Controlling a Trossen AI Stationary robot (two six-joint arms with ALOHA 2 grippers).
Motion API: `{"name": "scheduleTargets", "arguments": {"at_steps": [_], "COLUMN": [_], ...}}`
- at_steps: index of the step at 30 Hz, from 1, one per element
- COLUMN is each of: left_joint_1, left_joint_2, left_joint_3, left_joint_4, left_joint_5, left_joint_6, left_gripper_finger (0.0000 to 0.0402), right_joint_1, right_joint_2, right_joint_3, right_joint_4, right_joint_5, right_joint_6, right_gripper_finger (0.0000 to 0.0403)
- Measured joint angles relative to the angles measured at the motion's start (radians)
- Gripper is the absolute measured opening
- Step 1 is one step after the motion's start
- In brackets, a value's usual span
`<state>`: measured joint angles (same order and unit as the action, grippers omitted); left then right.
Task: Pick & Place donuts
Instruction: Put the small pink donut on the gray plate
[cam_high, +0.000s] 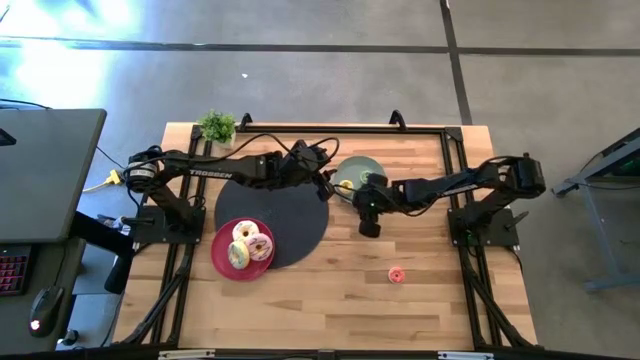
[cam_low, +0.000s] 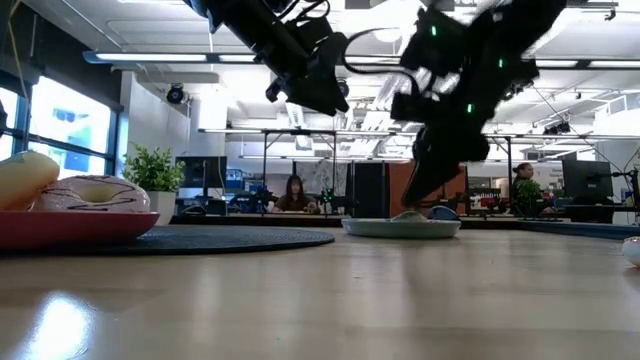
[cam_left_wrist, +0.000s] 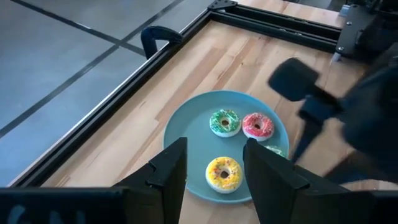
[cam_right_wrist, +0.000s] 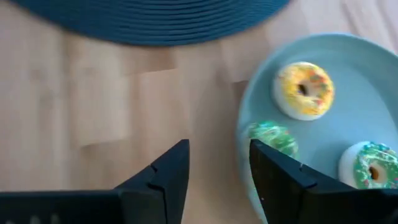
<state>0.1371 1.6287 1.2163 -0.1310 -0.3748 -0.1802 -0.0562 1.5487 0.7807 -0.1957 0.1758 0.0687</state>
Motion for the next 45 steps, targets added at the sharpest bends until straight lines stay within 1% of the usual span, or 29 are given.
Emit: {"name": "scheduleTargets", "arguments": {"at_steps": [3, 7, 9, 13, 16, 17, 21, 27, 34, 38, 42, 45], "left_joint_1": [0.000, -0.001, 0.000, 0.000, 0.000, 0.000, 0.000, 0.000, 0.000, 0.000, 0.000, 0.000], "left_joint_2": [0.000, 0.000, 0.000, 0.000, 0.000, 0.000, 0.000, 0.000, 0.000, 0.000, 0.001, 0.001], "left_joint_3": [0.000, 0.000, 0.000, 0.000, 0.000, 0.000, 0.000, 0.000, 0.000, 0.000, 0.000, 0.000], "left_joint_4": [-0.001, -0.003, -0.003, -0.003, -0.002, -0.002, 0.001, 0.000, 0.000, 0.000, 0.001, 0.001], "left_joint_5": [0.001, 0.002, 0.001, 0.001, 0.001, 0.002, 0.024, 0.024, 0.024, 0.025, 0.025, 0.025], "left_joint_6": [0.000, 0.000, 0.000, 0.000, 0.000, 0.000, -0.001, -0.001, -0.001, -0.001, -0.001, -0.001], "left_gripper_finger": [0.0149, 0.0149, 0.0149, 0.0149, 0.0149, 0.0149, 0.0149, 0.0149, 0.0149, 0.0149, 0.0149, 0.0149], "right_joint_1": [0.054, 0.158, 0.223, 0.366, 0.467, 0.496, 0.570, 0.583, 0.573, 0.573, 0.571, 0.571], "right_joint_2": [-0.020, -0.029, -0.029, -0.029, -0.029, -0.029, -0.029, -0.029, -0.028, -0.029, -0.030, -0.028], "right_joint_3": [0.094, 0.227, 0.260, 0.247, 0.202, 0.184, 0.108, 0.051, -0.018, -0.072, -0.095, -0.080], "right_joint_4": [-0.202, -0.503, -0.574, -0.546, -0.515, -0.502, -0.401, -0.376, -0.360, -0.291, -0.239, -0.249], "right_joint_5": [-0.048, -0.157, -0.219, -0.316, -0.339, -0.333, -0.235, -0.141, -0.163, -0.167, -0.171, -0.172], "right_joint_6": [0.022, 0.104, 0.145, 0.201, 0.229, 0.245, 0.313, 0.316, 0.316, 0.312, 0.293, 0.298], "right_gripper_finger": [0.0157, 0.0152, 0.0150, 0.0152, 0.0155, 0.0156, 0.0156, 0.0156, 0.0156, 0.0154, 0.0138, 0.0107]}}
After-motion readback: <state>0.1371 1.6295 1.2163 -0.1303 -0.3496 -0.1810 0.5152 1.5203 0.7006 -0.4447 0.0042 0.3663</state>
